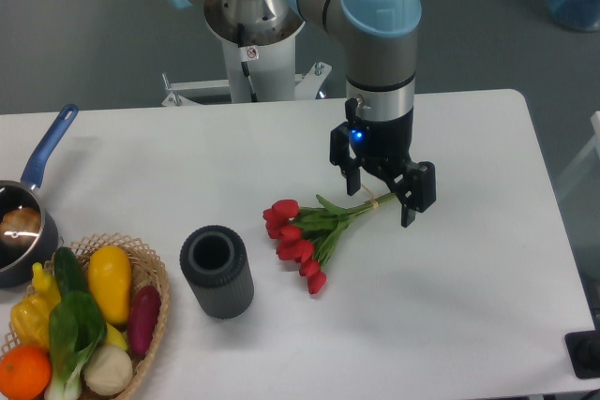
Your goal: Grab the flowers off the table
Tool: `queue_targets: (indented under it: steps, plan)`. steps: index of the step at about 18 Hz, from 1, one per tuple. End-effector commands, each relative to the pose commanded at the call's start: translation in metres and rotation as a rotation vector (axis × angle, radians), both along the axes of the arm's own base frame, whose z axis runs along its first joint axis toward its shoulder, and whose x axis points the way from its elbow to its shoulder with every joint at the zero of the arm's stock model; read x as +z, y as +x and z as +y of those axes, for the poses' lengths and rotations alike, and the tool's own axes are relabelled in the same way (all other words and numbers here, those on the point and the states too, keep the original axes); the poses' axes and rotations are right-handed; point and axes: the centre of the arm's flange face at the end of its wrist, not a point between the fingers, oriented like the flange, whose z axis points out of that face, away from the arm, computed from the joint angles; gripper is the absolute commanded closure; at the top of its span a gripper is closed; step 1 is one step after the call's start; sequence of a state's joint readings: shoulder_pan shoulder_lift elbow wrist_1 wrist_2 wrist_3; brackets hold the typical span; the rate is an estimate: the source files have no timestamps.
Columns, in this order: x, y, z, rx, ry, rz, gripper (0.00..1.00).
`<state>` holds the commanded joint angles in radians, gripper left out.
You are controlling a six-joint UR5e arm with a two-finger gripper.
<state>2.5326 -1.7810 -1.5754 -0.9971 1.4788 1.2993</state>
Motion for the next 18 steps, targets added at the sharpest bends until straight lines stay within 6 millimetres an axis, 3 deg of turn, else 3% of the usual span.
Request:
queue_targets:
  steps: [8,18]
  plan:
    - [0.005,0.004,0.004,-0.01,0.004,0.012,0.0]
    - [-0.014,0.006,0.003,-0.003,-0.013,-0.014,0.0]
